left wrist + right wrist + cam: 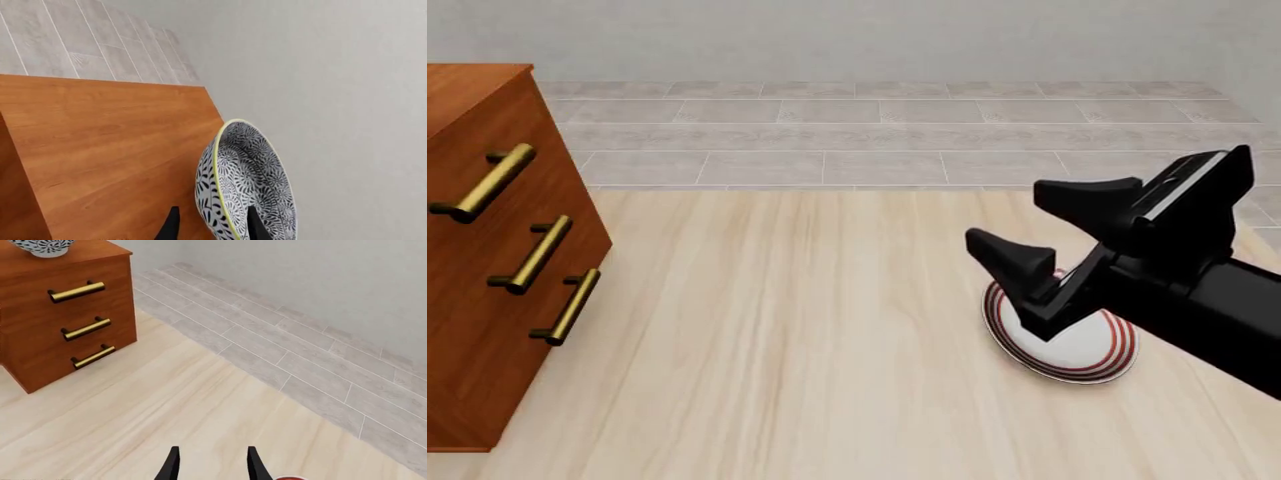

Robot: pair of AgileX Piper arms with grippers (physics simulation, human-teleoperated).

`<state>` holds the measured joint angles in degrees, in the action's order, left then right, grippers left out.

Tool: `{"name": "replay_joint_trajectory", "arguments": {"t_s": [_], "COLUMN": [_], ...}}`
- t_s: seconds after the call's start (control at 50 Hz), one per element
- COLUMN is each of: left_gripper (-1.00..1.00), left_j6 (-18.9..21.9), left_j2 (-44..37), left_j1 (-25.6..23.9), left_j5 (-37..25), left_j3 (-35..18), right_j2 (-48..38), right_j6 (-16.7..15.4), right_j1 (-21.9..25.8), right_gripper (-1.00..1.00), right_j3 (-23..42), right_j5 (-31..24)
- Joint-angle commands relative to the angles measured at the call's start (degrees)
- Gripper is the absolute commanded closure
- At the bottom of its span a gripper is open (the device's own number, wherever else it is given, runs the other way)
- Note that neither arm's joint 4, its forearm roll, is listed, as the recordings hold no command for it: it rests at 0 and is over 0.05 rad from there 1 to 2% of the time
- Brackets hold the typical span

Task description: Put the bowl on top of the cabinet.

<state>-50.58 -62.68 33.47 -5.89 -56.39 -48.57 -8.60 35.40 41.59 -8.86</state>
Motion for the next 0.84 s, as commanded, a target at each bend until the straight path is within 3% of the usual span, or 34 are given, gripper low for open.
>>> {"name": "replay_joint_trajectory", "arguments": {"t_s": [0.02,0.2,0.22,0.26,0.34,0.44,0.54,0.84], "left_gripper": [-1.00,-1.00,-1.00,-1.00,-1.00,-1.00,-1.00,-1.00], "left_j6": [0.0,0.0,5.7,6.6,6.7,11.0,17.9,19.5], "left_j2": [0.1,0.1,11.6,30.2,31.0,33.8,37.4,42.0], "left_j1": [0.0,0.0,-5.6,-6.2,-7.0,-7.7,-10.0,-13.7], "left_j5": [-0.2,-0.2,-7.6,-8.0,-7.9,-7.1,-8.6,-10.6], "left_j3": [0.1,0.1,1.5,1.3,2.1,2.2,0.5,2.7], "right_j2": [-0.1,-0.5,-0.5,-0.6,-0.8,-1.0,-1.5,-2.5], "right_j6": [-0.2,-0.2,-0.3,-0.3,-0.2,-0.2,-0.4,-0.6], "right_j1": [0.2,0.2,0.2,0.2,0.3,0.3,0.4,0.3], "right_gripper": [-1.00,-1.00,-1.00,-1.00,-1.00,-1.00,-1.00,-1.00], "right_j3": [-0.1,-0.2,-0.3,-0.4,-0.4,-0.5,-0.6,-0.9], "right_j5": [0.1,0.4,0.5,0.6,0.7,0.8,1.1,1.8]}}
